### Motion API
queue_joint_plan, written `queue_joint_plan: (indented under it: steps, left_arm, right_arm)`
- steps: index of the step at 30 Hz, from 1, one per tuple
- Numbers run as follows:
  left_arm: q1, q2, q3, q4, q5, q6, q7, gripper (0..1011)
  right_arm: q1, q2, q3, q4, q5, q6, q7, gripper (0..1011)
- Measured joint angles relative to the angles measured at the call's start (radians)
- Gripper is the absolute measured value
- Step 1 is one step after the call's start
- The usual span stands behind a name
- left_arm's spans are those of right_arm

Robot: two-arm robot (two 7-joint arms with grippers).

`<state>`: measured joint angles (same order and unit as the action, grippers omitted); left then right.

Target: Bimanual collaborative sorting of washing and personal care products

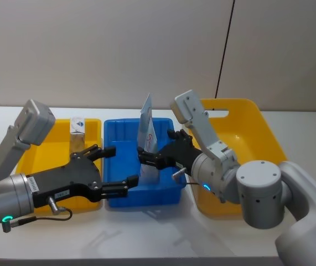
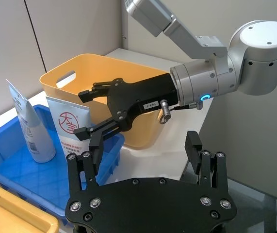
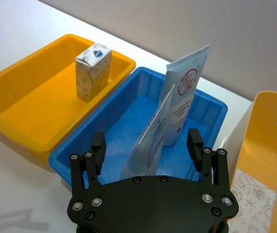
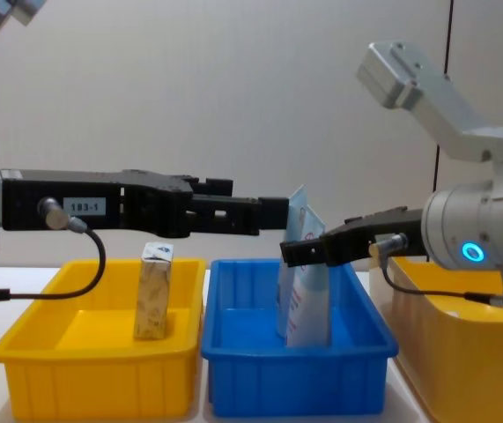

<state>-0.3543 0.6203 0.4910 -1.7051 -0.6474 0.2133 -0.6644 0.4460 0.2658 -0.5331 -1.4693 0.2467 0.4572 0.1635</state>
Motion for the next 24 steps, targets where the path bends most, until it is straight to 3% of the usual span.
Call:
queue_joint_plan:
  steps: [24]
  left_arm:
    - [0.000,0.000,0.000,0.000,0.000,0.000,0.000,1002]
  right_arm:
    - [0.005,-0.030,0.012,0.031,-0.017,-0.012,-0.002,1003]
